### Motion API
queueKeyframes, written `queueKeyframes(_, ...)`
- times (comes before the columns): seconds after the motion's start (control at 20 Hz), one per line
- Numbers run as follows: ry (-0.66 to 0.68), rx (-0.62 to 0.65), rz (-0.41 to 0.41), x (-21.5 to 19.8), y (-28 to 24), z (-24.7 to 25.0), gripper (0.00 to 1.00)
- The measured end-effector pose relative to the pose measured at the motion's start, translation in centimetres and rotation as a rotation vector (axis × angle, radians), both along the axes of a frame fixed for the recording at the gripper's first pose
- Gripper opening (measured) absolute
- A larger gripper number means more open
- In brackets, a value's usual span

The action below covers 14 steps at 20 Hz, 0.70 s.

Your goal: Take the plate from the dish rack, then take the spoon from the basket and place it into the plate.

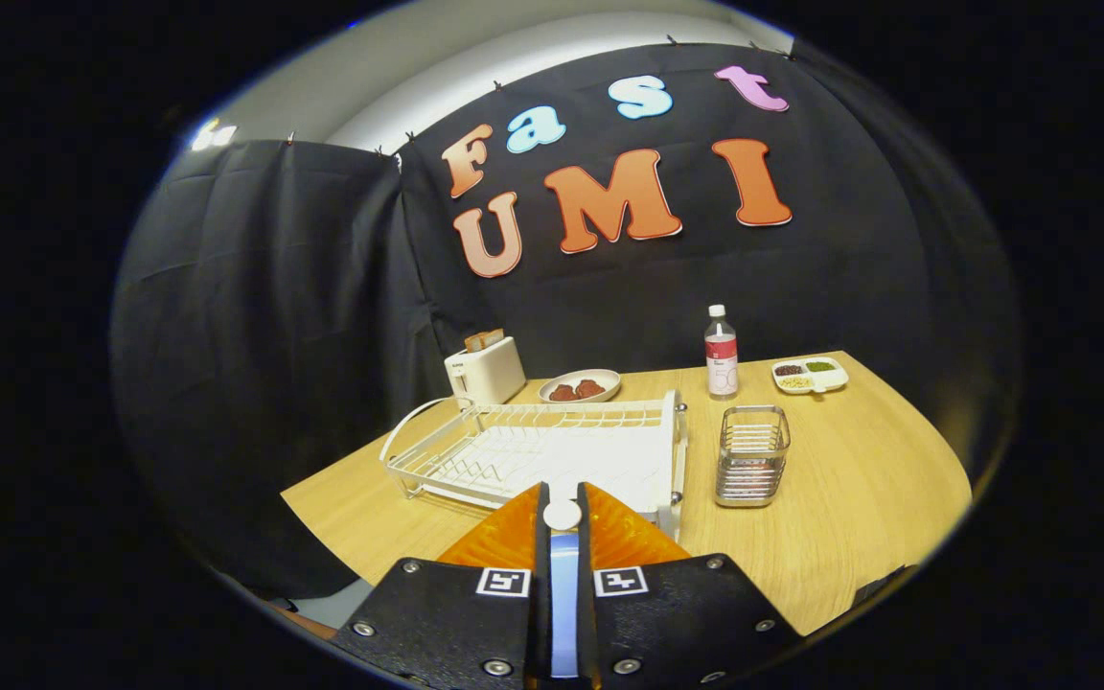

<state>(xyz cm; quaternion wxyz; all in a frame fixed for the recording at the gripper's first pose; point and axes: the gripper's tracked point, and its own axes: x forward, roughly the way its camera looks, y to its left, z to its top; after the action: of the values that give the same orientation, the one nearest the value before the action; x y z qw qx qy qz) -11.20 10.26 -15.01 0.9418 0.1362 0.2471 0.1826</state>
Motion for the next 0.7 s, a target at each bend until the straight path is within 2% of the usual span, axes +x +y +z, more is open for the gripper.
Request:
queueKeyframes(0.45, 0.035, -0.03, 0.134, -3.0, 2.0, -4.1, 0.1)
queueKeyframes(0.7, 0.114, -0.036, 0.1, -2.9, 1.2, -7.3, 0.15)
